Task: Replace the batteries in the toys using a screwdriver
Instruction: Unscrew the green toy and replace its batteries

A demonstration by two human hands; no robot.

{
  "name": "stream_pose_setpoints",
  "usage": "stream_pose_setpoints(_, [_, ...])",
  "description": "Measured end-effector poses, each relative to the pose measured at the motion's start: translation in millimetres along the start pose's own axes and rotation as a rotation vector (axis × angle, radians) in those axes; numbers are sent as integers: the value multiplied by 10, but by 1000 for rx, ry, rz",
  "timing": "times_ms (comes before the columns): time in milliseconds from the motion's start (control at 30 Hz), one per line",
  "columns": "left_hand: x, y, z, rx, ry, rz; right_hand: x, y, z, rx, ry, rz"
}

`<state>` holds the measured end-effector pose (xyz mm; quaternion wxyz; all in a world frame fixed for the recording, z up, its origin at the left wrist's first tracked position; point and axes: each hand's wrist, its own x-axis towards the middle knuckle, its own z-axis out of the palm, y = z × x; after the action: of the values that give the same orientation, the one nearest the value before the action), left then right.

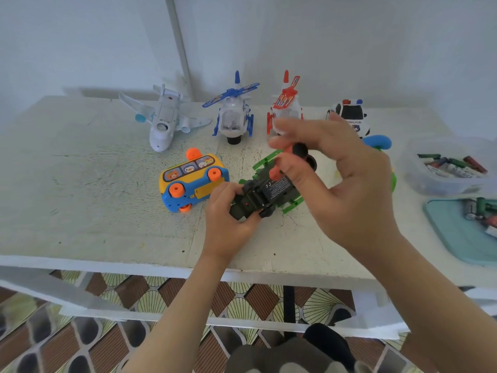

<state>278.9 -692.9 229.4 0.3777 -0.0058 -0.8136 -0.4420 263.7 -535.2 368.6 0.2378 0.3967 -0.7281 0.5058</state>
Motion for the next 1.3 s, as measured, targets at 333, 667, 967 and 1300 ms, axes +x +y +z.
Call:
stream_pose_setpoints(333, [-5,-18,6,6,-8,-4,79,33,-86,-2,-117,97])
stream_pose_setpoints(667, [-12,-48,8,4,-14,-16,61,20,-56,238,-47,219])
stream_pose_setpoints(967, [-8,-6,-3,-13,-23,-2,57,103,-39,45,46,177])
stream_pose_setpoints(1300, [-11,1,0,-8,-25,-10,-88,0,52,139,157,146])
